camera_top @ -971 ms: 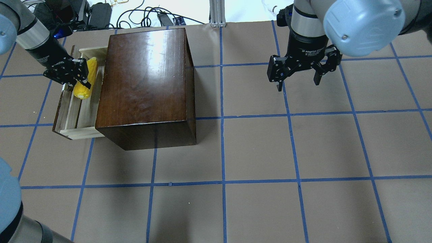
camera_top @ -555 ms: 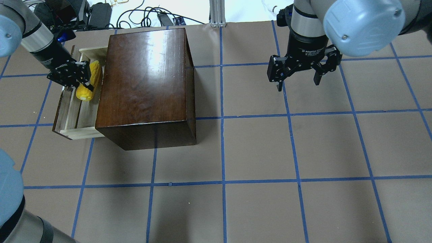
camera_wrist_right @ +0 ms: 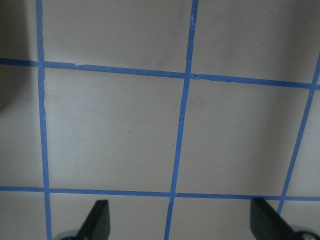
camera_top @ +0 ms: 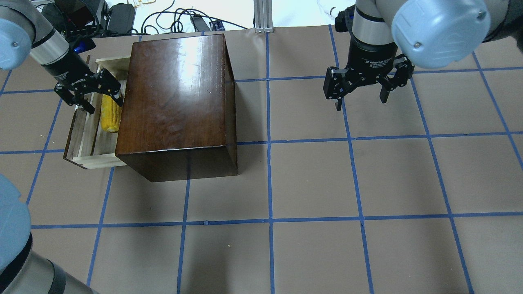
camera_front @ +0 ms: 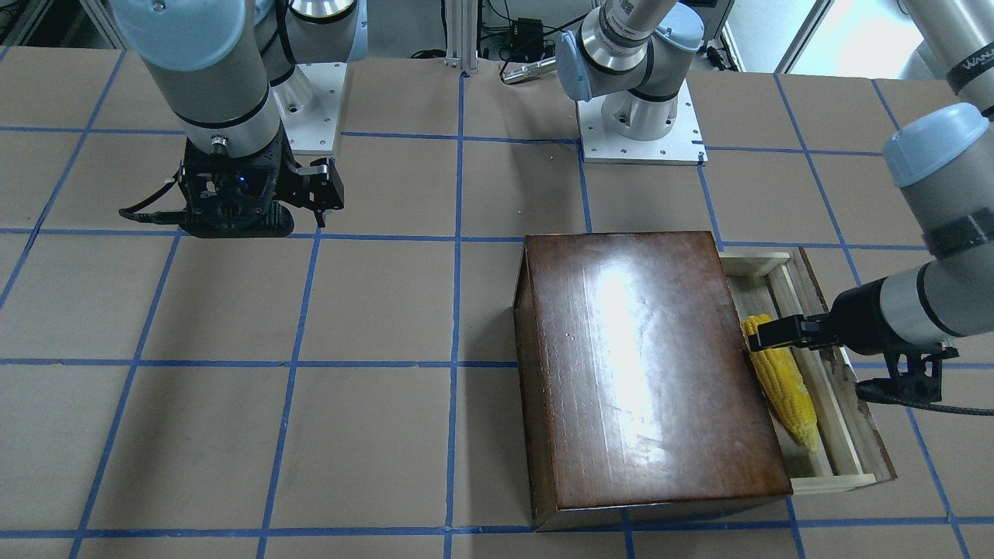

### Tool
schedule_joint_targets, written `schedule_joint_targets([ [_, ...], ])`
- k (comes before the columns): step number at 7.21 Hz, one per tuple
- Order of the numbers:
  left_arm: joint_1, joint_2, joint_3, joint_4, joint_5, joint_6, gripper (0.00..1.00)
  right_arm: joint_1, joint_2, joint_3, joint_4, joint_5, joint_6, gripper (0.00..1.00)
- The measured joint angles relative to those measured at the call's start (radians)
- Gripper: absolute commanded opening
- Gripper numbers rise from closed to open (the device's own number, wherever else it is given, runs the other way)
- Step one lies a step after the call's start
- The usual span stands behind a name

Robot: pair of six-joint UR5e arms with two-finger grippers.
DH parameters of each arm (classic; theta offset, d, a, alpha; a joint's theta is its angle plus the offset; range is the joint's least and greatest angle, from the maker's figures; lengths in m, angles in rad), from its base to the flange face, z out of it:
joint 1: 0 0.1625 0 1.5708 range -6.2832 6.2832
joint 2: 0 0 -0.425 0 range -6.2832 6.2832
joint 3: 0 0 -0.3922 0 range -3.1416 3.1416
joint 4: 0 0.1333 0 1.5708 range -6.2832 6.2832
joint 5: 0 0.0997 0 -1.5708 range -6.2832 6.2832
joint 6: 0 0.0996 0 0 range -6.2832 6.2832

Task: Open drawer and put corn inside

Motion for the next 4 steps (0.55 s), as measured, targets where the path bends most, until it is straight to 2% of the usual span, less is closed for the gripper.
schedule_joint_targets([
  [2,0.0,0.034,0.041,-0.022,0.008,-0.004,1.0,0.0,0.0,0.0,0.0,0.0,0.0,1.0],
  [4,-0.01,0.063,0.131,-0.101,0.053,-0.029,1.0,0.0,0.0,0.0,0.0,0.0,0.0,1.0],
])
